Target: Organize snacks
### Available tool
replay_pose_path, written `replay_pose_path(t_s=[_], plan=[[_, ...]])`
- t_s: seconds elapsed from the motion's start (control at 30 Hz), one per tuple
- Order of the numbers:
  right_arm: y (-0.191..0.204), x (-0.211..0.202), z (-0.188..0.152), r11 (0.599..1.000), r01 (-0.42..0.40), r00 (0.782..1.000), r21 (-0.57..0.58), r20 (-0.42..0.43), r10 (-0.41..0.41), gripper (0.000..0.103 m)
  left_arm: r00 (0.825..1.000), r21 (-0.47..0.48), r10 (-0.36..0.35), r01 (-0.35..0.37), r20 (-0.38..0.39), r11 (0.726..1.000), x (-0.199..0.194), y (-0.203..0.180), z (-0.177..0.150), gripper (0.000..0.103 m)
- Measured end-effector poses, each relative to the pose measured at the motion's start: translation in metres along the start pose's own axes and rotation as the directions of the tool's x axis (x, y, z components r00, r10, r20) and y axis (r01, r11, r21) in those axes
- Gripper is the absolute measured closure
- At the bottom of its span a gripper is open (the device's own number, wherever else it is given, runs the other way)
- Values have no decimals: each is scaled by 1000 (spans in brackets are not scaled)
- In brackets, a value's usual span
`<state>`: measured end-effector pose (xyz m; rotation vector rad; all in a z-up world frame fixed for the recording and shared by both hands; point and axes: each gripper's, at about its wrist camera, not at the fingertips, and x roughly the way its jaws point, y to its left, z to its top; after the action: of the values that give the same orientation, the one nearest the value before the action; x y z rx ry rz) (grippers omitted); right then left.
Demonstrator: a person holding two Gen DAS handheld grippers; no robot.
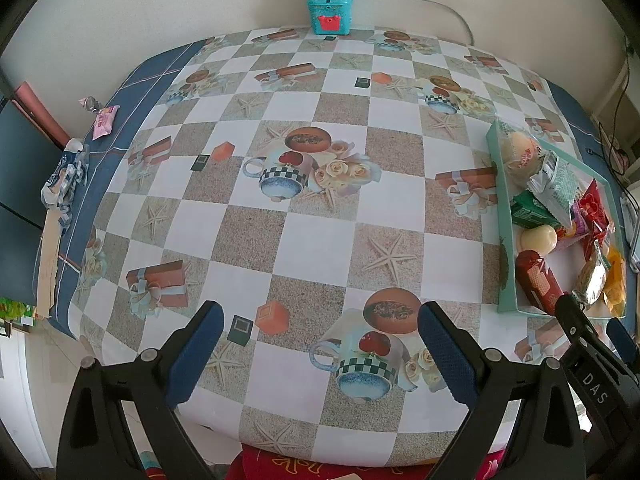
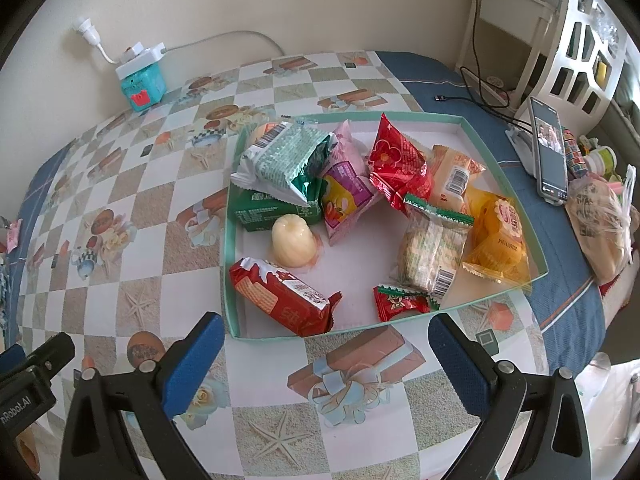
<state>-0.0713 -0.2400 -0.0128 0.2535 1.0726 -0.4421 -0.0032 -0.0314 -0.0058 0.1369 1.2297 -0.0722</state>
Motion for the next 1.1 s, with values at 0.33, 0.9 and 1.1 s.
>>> replay_pose_path(t_s=[0.33, 0.9, 1.1], plan=[[0, 0, 0, 1000, 0, 1000, -1, 0, 0, 0, 1000, 1, -2, 2, -1, 1000, 0, 0, 0, 5], [-1, 1, -1, 1000, 1, 1000, -1, -3, -1, 0, 1000, -10, -21, 20, -14, 1000, 2, 0, -1, 5], [0, 2, -1, 1000, 2, 1000, -1, -5, -2, 0, 1000, -10, -10, 10, -4, 1000, 0, -1, -2, 5]])
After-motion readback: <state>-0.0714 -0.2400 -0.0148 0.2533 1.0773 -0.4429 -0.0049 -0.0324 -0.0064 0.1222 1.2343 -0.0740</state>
